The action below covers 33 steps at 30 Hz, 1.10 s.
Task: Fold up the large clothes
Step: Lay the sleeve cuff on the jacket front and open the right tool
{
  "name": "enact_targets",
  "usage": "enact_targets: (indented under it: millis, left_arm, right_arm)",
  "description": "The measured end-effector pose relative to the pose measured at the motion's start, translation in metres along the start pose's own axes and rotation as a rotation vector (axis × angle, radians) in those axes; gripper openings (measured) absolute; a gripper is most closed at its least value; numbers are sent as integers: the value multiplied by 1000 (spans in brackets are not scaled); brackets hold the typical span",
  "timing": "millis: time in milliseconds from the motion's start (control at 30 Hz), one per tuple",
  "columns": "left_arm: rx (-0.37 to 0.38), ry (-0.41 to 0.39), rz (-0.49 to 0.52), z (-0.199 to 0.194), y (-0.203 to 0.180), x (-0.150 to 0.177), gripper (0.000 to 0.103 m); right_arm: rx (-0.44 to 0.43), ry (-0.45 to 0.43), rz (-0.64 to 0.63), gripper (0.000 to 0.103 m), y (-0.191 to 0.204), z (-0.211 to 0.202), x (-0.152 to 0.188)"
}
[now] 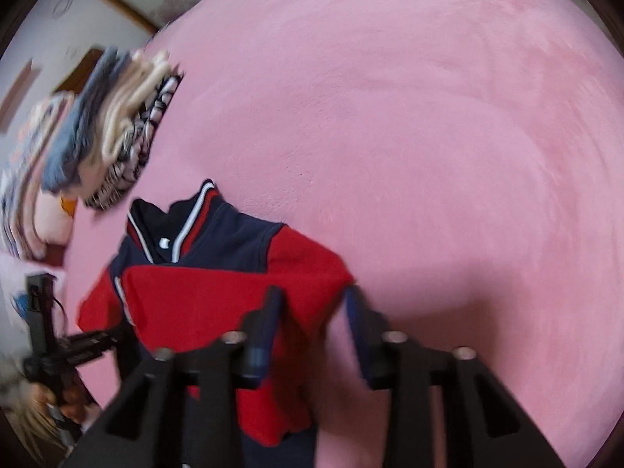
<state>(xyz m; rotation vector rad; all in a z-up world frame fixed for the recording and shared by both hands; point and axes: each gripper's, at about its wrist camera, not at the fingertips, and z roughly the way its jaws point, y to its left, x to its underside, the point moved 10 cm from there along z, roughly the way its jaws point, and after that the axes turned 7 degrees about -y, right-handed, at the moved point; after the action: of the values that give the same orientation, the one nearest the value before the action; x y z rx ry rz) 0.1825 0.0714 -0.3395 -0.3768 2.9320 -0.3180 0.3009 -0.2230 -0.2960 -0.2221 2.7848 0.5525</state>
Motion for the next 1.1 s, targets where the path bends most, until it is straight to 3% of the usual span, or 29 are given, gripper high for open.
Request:
enact_targets:
  millis: [133,300,400,533,600,700,800,933,1033,1100]
  left_arm:
    - [-14,-3,8,5,-2,2,9]
    - [-18,-5,4,9,-4,3,9]
    - [-15,-8,7,9,-5,3,9]
    - [-39,-15,42,-4,-5,8,9]
    - [-78,-50,63,-18,-4,8,9]
    - [-74,-130,64,-45,-12,3,9]
    - [-24,-172,53,-54,-30,-3,9]
    - [31,-155,33,-26,-60,-13,9]
    - [-20,-124,41,5,-67,-16,9]
    - [-42,-122,49,16,-62,-16,9]
  right_arm:
    - [49,-5,-146,7,6,9,-12]
    - [55,42,-189,7,-2,20,-9]
    - [52,43,-169,21,-4,9,-11]
    - [88,4,-206,23,4,-16,-11]
    - [86,-1,-263,22,19,-25,-3]
    - [52,-27,-312,22,51,-34,12]
    - [12,-84,-295,22,80,-34,20]
    - [-1,-93,-182,22,95,-6,32]
    - [75,-85,-129,22,76,8,43]
    - [112,-86,-107,7,55,6,47]
